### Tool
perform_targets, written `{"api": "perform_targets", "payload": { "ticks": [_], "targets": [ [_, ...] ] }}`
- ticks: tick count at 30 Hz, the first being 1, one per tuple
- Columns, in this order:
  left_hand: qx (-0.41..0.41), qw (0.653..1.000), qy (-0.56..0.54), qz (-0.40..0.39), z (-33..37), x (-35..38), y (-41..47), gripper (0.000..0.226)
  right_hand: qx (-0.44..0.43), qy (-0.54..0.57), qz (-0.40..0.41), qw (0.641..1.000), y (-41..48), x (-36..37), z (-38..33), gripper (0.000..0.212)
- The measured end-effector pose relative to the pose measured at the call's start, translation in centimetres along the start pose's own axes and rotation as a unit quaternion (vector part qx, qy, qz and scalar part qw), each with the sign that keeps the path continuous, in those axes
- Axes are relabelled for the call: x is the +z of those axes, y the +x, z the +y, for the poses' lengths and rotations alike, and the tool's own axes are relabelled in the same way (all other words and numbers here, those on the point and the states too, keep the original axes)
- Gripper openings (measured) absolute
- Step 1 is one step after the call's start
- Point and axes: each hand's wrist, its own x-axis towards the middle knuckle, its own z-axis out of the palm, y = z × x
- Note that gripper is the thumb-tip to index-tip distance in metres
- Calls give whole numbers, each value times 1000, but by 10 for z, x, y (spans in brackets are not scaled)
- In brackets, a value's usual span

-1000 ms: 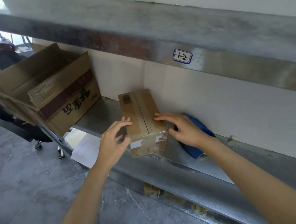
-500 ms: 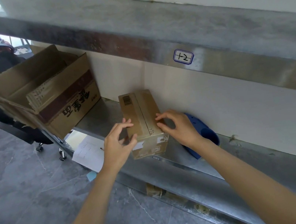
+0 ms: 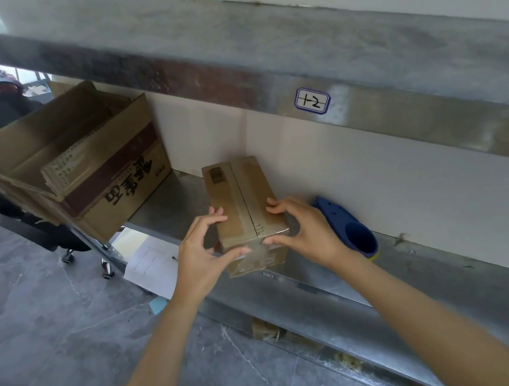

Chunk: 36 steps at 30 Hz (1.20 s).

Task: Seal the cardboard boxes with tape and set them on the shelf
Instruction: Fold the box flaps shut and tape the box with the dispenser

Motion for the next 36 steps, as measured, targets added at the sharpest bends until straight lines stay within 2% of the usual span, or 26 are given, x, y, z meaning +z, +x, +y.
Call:
{"api": "perform_targets", "payload": {
  "ticks": [3, 10, 14, 17, 20, 25, 30, 34, 36],
  "targets": [
    [16, 999, 19, 29, -4, 5, -1, 64, -9, 4, 37, 999, -2, 7, -3, 58],
    [18, 995, 70, 75, 3, 16, -8, 58, -5, -15, 68, 998, 0, 17, -9, 68],
    [-16, 1000, 1, 0, 5, 0, -5, 55, 9, -4, -1, 1000, 2, 1, -3, 62],
    [-22, 998, 10, -53, 6, -16, 1, 54, -4, -29, -64, 998, 6, -15, 1, 57],
    [-18, 998, 31, -50, 4, -19, 3, 57, -13, -25, -63, 998, 7, -17, 3, 56],
    [-10, 998, 24, -51, 4, -19, 0, 60, -11, -17, -108, 994, 10, -24, 8, 64],
    [-20, 999, 13, -48, 5, -15, 1, 58, -16, -33, -91, 995, 9, -23, 6, 61],
    [-31, 998, 9, -51, 4, -23, -5, 54, -54, -62, -112, 990, 1, -23, 5, 72],
    [-40, 998, 11, -38, 0, -32, -8, 53, -99, -106, -118, 982, -1, -22, 5, 73]
  ]
}}
